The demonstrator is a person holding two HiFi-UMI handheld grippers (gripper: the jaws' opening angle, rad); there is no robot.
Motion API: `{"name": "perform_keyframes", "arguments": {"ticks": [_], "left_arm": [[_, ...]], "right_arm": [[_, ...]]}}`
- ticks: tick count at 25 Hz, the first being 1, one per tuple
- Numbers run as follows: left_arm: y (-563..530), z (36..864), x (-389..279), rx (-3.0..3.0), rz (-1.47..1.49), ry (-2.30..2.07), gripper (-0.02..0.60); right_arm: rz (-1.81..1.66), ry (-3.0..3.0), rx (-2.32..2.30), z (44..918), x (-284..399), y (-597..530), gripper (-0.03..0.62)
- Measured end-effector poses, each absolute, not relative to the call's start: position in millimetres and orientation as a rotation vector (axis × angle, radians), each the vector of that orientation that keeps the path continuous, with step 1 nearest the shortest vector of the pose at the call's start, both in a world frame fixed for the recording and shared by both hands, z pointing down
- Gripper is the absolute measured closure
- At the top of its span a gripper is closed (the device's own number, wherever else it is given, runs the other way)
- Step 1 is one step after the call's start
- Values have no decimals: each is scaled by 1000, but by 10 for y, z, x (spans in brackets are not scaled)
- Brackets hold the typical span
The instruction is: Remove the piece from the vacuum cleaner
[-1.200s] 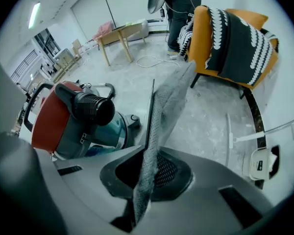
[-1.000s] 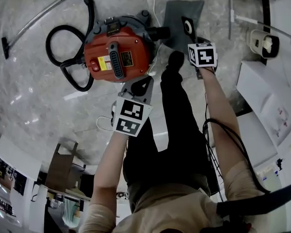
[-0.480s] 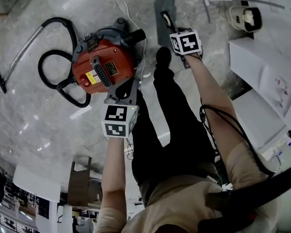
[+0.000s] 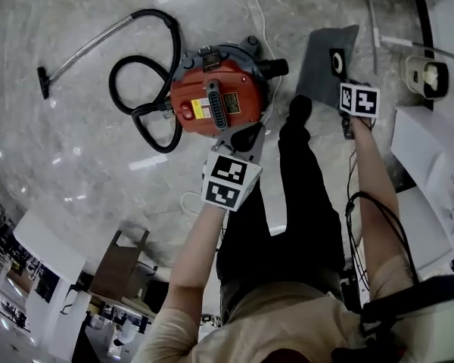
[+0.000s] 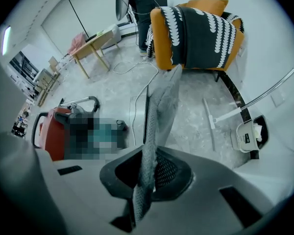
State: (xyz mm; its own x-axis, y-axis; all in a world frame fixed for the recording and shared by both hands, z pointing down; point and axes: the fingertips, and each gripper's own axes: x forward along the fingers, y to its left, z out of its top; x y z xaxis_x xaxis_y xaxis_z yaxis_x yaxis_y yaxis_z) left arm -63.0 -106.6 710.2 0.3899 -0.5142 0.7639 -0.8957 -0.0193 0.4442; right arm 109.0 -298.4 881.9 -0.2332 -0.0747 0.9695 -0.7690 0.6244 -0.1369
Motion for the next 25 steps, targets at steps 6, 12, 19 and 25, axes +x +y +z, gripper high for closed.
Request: {"name": "perform_keyframes", "arguments": {"ticks": [6, 12, 19, 25], "left_arm": [[-1024, 6621, -833, 1704, 489, -1312, 578], [-879, 5998, -999, 1721, 451, -1364, 578], [-662, 5242, -1214, 1794, 445, -1375, 578], [-646, 4702, -1317, 1872, 408, -1402, 578]], "right_arm": [[747, -1707, 722, 8261, 1185, -2905, 577], [759, -1712, 783, 7447, 1408, -2865, 579], [753, -1739, 802, 6590, 1373, -2544, 579], [731, -1832, 813, 5931, 1221, -2341, 579]]}}
